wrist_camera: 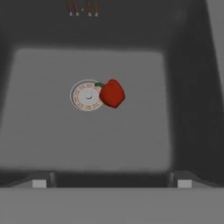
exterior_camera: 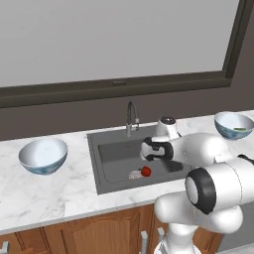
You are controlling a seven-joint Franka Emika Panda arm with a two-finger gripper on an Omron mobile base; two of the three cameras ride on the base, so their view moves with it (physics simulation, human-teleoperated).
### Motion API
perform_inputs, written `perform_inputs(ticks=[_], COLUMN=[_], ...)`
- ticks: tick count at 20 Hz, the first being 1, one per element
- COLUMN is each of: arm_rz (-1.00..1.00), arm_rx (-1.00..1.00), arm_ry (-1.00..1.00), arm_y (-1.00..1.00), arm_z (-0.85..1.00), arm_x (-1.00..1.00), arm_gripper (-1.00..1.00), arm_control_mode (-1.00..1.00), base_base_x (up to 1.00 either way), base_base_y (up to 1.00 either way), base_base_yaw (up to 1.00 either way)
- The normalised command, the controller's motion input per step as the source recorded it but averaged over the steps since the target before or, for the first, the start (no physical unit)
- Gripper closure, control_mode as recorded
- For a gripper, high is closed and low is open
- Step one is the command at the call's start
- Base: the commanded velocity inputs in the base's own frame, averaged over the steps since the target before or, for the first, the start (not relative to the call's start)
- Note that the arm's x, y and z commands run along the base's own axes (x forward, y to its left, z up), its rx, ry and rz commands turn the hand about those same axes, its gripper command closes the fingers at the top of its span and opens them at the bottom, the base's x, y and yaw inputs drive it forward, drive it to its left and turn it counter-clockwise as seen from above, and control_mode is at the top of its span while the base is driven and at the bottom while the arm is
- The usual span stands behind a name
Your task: Pick the lemon wedges from the cabinet and place them in one bowl. Pick the bell pepper from the sink and place it in the other bowl.
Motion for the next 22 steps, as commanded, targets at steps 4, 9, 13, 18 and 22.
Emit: perform_inputs(ticks=[4, 9, 13, 18, 22], arm_rz=[-0.01, -0.01, 0.0, 0.0, 0.0], arm_rx=[0.0, 0.0, 0.0, 0.0, 0.0], arm_ry=[0.03, 0.04, 0.02, 0.03, 0.02], arm_y=[0.0, 0.0, 0.0, 0.0, 0.0], arm_z=[-0.19, -0.25, -0.27, -0.27, -0.27], arm_x=[0.3, 0.4, 0.4, 0.35, 0.28], arm_gripper=[-1.0, -1.0, -1.0, -1.0, -1.0], arm_control_mode=[-1.0, -1.0, -1.0, -1.0, -1.0], base_base_x=[0.0, 0.0, 0.0, 0.0, 0.0], base_base_y=[0.0, 0.0, 0.0, 0.0, 0.0], base_base_yaw=[0.0, 0.0, 0.0, 0.0, 0.0])
